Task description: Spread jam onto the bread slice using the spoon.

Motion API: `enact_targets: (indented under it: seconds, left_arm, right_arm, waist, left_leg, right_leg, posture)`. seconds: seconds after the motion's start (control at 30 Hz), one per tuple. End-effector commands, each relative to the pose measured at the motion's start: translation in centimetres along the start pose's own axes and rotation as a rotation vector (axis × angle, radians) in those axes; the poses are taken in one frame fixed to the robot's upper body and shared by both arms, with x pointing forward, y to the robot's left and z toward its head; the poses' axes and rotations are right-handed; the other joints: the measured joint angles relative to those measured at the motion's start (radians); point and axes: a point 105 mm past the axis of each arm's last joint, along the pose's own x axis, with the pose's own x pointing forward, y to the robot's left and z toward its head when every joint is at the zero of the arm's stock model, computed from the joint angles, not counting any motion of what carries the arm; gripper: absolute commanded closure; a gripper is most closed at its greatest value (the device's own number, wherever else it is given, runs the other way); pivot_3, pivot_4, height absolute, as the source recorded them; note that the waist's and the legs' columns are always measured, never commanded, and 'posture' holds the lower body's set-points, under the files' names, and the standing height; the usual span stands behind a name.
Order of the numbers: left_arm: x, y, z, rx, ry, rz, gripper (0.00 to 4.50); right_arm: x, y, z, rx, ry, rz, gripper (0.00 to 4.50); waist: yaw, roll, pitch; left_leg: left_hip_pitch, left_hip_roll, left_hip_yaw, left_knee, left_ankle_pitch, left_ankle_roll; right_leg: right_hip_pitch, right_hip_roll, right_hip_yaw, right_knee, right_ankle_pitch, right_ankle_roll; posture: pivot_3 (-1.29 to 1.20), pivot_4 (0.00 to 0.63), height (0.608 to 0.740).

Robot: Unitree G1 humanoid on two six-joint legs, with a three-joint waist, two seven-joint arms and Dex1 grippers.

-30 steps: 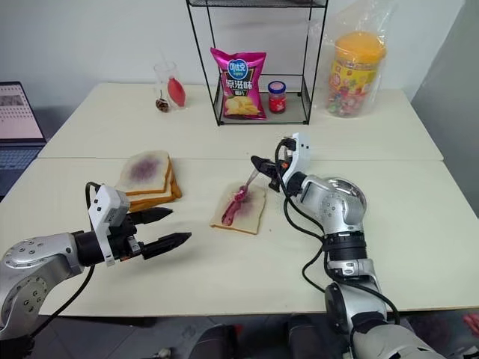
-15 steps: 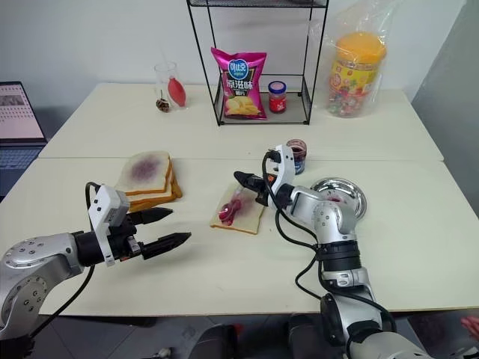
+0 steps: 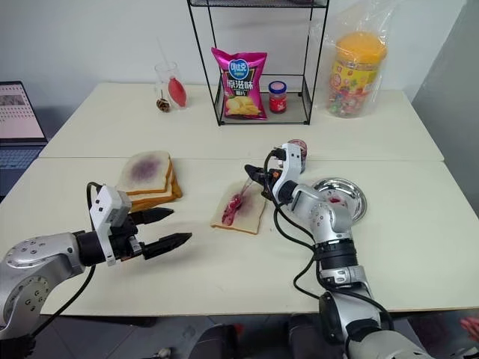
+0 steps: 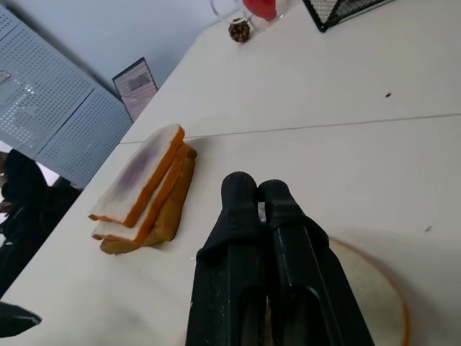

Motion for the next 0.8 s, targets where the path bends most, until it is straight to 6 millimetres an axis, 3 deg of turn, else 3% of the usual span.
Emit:
enact_targets:
  seconds: [0.03, 0.2, 0.37, 0.43, 0.53, 0.67, 0.8]
  left_arm:
    - [0.0, 0.1, 0.8, 0.042, -0.019, -0.004, 0.0]
    - [0.1, 0.3, 0.9, 0.048, -0.018, -0.009, 0.0]
    - [-0.1, 0.9, 1.3, 0.066, -0.006, -0.016, 0.0]
    - [-0.5, 2.0, 2.8, 0.074, -0.028, -0.003, 0.0]
    - [-0.7, 2.6, 4.8, 0.097, -0.05, -0.032, 0.0]
    - [0.1, 2.8, 6.3, 0.154, -0.044, -0.087, 0.0]
    - [2.6, 2.0, 8.9, 0.21, -0.093, -0.198, 0.0]
  right_arm:
    - [-0.2, -0.2, 2.6, -0.055, -0.081, -0.017, 4.48]
    - [-0.6, -0.4, 4.0, -0.041, -0.107, -0.015, 4.48]
    - [-1.6, 1.1, 5.2, 0.077, -0.114, 0.095, 4.48]
    - [-3.1, 2.1, 6.6, 0.087, -0.134, 0.155, 4.48]
    - [-5.1, 2.1, 8.0, 0.06, -0.155, 0.154, 4.48]
    - [-7.7, 0.8, 9.7, 0.037, -0.21, 0.071, 4.48]
    - [-11.8, -1.7, 11.8, -0.016, -0.302, -0.098, 4.48]
  waist:
    - [0.0, 0.0, 0.0]
    - [0.0, 0.0, 0.0]
    - [0.0, 0.0, 0.0]
    - [0.0, 0.0, 0.0]
    - [0.007, 0.0, 0.001]
    - [0.007, 0.0, 0.001]
    - [0.012, 0.0, 0.001]
  left_leg:
    - [0.0, 0.0, 0.0, 0.0, 0.0, 0.0]
    - [0.0, 0.0, 0.0, 0.0, 0.0, 0.0]
    - [0.0, 0.0, 0.0, 0.0, 0.0, 0.0]
    - [0.0, 0.0, 0.0, 0.0, 0.0, 0.0]
    - [-0.002, 0.0, -0.001, 0.0, 0.0, 0.0]
    - [-0.002, -0.001, -0.001, 0.0, 0.0, 0.0]
    - [-0.002, -0.001, -0.001, 0.0, 0.0, 0.0]
  right_leg:
    - [0.0, 0.0, 0.0, 0.0, 0.0, 0.0]
    - [0.0, 0.0, 0.0, 0.0, 0.0, -0.001]
    - [0.0, 0.0, 0.0, 0.0, 0.0, -0.001]
    - [0.0, 0.0, 0.0, 0.0, 0.001, -0.002]
    - [-0.001, 0.0, -0.001, 0.0, 0.001, -0.002]
    - [0.0, -0.001, -0.002, -0.001, -0.001, 0.001]
    - [0.0, 0.0, -0.002, -0.001, -0.001, 0.001]
  posture:
    - [0.0, 0.15, 0.74]
    - [0.0, 0.15, 0.74]
    - [0.0, 0.15, 0.74]
    - [0.0, 0.15, 0.74]
    - [0.0, 0.15, 0.74]
    - [0.0, 0.15, 0.74]
    - [0.0, 0.15, 0.74]
